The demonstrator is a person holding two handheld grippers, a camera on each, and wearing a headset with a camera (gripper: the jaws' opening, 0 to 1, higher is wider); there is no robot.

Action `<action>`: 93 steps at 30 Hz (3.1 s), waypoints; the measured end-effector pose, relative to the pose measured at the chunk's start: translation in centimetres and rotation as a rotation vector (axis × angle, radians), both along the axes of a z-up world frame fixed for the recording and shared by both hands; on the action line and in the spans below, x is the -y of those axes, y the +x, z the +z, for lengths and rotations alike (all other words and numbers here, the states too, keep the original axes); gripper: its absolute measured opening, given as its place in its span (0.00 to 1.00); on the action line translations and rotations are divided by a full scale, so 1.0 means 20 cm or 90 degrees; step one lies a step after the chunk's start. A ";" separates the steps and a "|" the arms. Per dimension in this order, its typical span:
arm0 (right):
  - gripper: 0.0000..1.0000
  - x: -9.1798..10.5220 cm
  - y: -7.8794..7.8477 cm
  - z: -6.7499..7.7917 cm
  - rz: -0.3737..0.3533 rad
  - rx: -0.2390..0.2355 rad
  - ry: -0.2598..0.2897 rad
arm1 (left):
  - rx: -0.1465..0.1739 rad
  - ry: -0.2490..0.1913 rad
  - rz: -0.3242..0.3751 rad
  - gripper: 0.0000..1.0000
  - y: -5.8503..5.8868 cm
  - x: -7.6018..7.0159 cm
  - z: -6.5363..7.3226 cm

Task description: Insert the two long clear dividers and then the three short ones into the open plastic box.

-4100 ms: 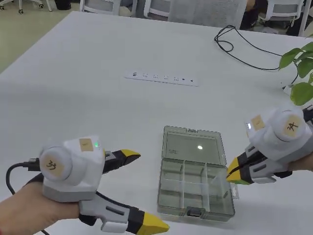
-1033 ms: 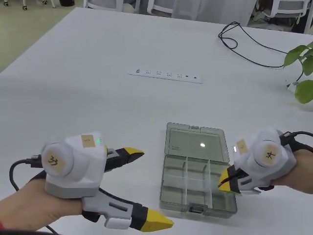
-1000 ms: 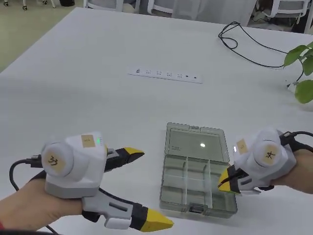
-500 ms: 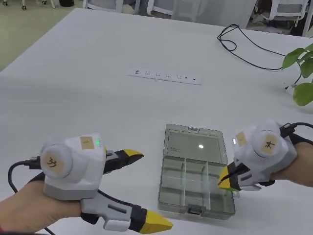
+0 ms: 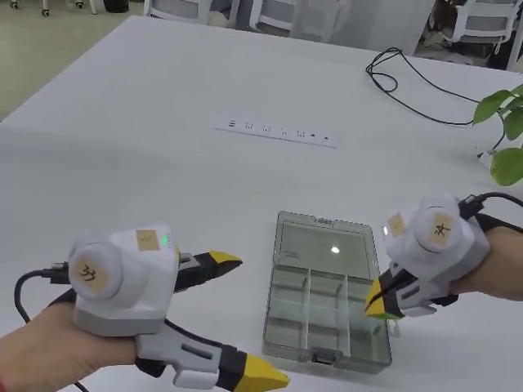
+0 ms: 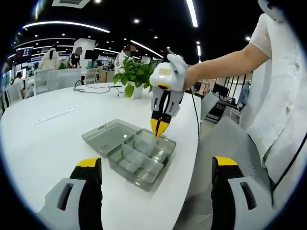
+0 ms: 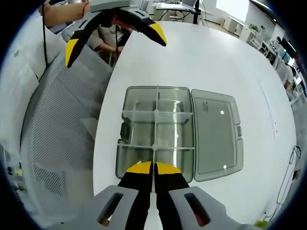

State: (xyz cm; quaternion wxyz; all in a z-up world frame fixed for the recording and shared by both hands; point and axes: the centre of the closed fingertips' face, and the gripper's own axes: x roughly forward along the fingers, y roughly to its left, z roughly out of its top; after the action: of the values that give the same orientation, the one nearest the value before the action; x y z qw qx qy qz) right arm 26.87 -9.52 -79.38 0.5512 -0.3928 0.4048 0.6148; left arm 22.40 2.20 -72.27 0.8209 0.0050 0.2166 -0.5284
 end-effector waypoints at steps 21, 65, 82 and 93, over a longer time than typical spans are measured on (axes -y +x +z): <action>0.03 0.01 -0.01 -0.12 -0.001 0.022 0.006 | -0.004 0.003 0.004 0.98 0.00 -0.02 -0.02; 0.29 0.24 -0.06 0.28 -0.228 0.092 0.199 | -0.001 0.036 0.006 1.00 0.01 -0.09 -0.02; 0.62 0.39 -0.19 0.21 -0.331 0.100 0.253 | -0.005 0.063 0.006 1.00 0.00 -0.11 -0.07; 0.82 0.43 -0.20 0.16 -0.358 0.106 0.274 | -0.010 0.091 0.001 1.00 -0.01 -0.12 -0.15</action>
State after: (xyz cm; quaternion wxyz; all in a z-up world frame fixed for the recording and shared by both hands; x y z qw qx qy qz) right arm 22.87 -18.05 -76.25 0.7998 -0.1896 0.3119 0.4766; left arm 22.14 4.63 -75.35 0.8172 0.0594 0.2601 -0.5108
